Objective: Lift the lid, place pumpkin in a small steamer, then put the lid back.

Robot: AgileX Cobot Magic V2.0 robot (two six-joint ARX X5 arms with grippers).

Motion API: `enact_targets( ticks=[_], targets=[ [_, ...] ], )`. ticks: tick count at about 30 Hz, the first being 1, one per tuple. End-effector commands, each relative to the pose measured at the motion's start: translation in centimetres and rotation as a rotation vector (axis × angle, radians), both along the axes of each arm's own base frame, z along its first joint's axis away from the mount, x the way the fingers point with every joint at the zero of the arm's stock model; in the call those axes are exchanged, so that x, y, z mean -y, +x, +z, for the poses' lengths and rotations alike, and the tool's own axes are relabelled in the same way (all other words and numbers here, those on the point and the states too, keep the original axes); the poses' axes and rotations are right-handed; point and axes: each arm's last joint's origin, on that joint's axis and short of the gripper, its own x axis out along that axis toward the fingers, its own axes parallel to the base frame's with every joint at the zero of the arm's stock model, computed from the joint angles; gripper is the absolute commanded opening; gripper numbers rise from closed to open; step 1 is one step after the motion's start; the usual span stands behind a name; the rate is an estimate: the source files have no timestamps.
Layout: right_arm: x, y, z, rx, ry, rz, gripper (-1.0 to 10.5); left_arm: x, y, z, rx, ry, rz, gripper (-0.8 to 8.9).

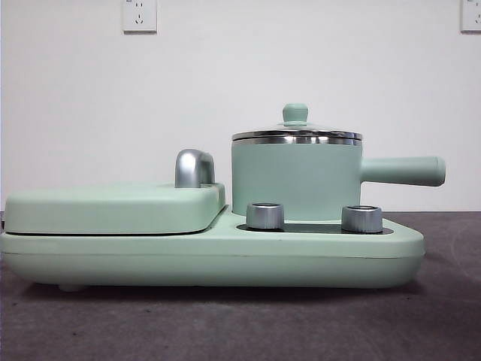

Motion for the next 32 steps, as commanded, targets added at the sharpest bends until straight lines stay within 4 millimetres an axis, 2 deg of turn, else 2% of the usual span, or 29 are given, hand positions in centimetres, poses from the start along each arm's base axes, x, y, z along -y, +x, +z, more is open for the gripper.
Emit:
enact_targets(
  ticks=[1,32],
  targets=[
    [0.01,0.03,-0.04,0.011,-0.013,0.001,0.4,-0.01,0.07,-0.67,-0.022,0.018,-0.002,0.09],
    [0.01,0.03,-0.04,0.011,-0.013,0.001,0.4,-0.01,0.07,-0.67,-0.023,0.062,-0.010,0.09]
  ],
)
